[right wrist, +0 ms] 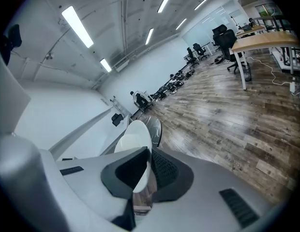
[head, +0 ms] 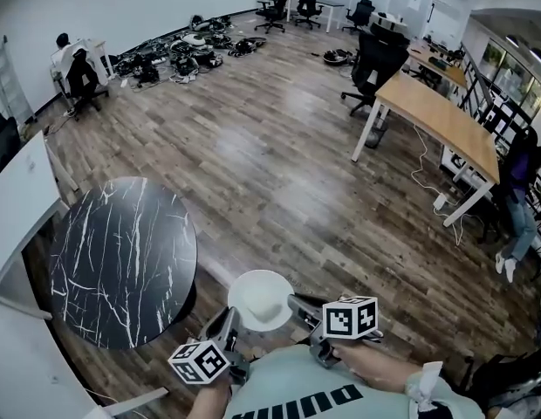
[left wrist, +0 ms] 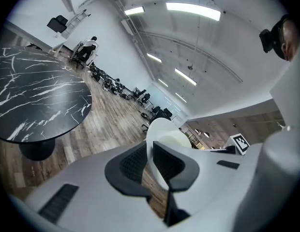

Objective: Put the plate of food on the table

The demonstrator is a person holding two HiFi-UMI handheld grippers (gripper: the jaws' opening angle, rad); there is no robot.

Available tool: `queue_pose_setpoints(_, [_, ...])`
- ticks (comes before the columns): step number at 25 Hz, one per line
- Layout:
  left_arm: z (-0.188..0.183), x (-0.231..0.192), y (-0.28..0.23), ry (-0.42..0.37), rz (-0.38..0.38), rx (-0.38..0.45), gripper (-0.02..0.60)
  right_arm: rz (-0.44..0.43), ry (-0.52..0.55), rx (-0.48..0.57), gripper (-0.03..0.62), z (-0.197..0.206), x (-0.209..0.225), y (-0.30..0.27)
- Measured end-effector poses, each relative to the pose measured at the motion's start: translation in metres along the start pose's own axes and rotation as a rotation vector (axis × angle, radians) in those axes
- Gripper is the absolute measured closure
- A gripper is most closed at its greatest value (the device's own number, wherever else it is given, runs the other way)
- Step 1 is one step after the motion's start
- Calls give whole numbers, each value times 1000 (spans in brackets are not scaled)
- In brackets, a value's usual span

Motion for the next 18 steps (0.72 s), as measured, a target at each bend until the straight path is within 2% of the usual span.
queue_pose_setpoints(7, [-19,-19,11,22,-45,51,537,-34,32,-45,562,-13,-18,-32])
queue_pose_setpoints(18, [-42,-36,-23,40,-114,57,537,-77,35,-99,562,-50,-4,-70])
Point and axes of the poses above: the fingertips, and each gripper's own axes: y backward along the fingers, x to its right, z out of its underside, the point moved 6 cm from there along y, backward along the fingers, and after that the axes turned 12 degrees about z, right-handed, at the moved point
